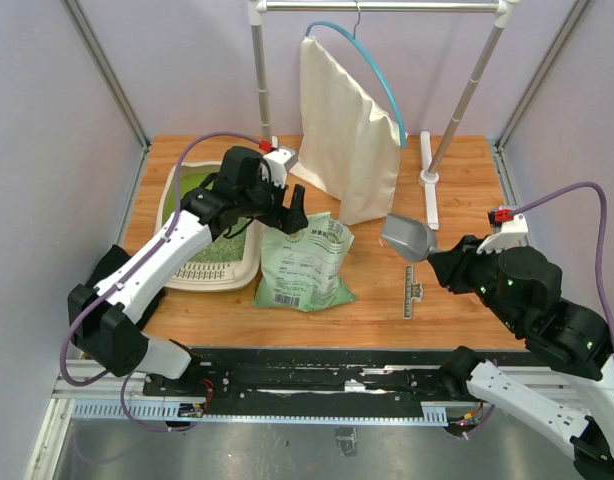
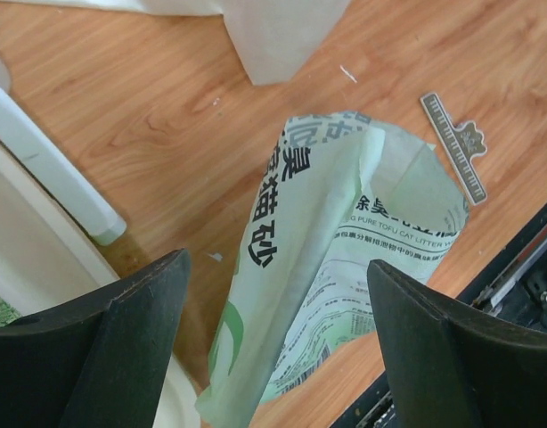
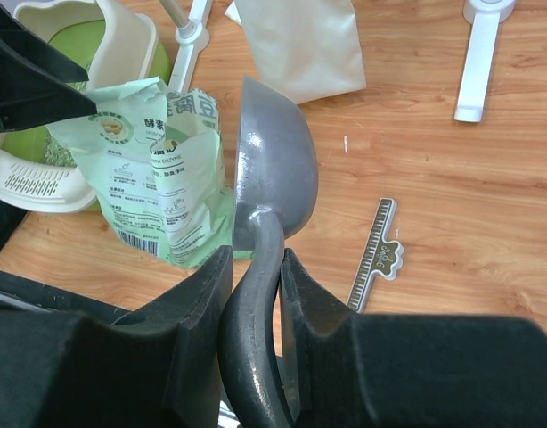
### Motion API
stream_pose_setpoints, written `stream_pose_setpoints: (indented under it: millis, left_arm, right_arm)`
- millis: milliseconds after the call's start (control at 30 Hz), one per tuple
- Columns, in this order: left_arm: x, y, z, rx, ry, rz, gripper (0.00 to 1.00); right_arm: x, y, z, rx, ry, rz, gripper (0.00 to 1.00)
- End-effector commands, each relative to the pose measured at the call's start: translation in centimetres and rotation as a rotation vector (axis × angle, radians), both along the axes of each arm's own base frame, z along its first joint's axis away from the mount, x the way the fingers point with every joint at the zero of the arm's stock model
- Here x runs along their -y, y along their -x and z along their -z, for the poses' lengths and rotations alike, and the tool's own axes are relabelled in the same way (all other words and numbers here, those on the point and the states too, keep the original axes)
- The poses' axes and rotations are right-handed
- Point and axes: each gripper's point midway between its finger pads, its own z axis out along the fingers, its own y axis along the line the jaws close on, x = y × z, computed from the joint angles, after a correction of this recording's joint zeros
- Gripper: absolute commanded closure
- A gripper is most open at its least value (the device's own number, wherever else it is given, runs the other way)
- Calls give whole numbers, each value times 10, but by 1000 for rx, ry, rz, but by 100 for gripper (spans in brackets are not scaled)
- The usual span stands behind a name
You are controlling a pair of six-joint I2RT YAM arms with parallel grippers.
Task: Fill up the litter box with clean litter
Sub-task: 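Scoop the cat litter from the cat litter bag.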
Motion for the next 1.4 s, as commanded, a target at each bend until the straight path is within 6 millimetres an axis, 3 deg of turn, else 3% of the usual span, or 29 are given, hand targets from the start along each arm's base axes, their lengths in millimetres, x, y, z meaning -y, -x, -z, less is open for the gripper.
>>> stream_pose_setpoints:
  millis: [0, 100, 200, 533, 867, 1167, 1367]
  left_arm:
    - [11, 15, 0, -46, 5, 105, 18]
    - [11, 15, 2, -56, 2, 106, 28]
    - [15, 16, 3, -73, 9, 121, 44]
    - [13, 25, 31, -166, -79, 138, 50]
    - [21, 30, 11, -102, -14, 186, 63]
    - [23, 39, 3, -75, 7, 232, 98]
    - [24, 50, -25, 81, 86, 291, 99]
  right_arm:
    - [4, 0, -8, 17, -32, 23, 99]
    - [2, 0, -7, 12, -29, 12, 99]
    - [-1, 0, -5, 2, -25, 5, 99]
    - [-12, -4, -1, -18, -12, -32, 99]
    - [-14, -3, -1, -20, -20, -41, 99]
    - [-23, 1, -6, -30, -31, -98, 99]
    - [-30, 5, -18, -28, -48, -144, 99]
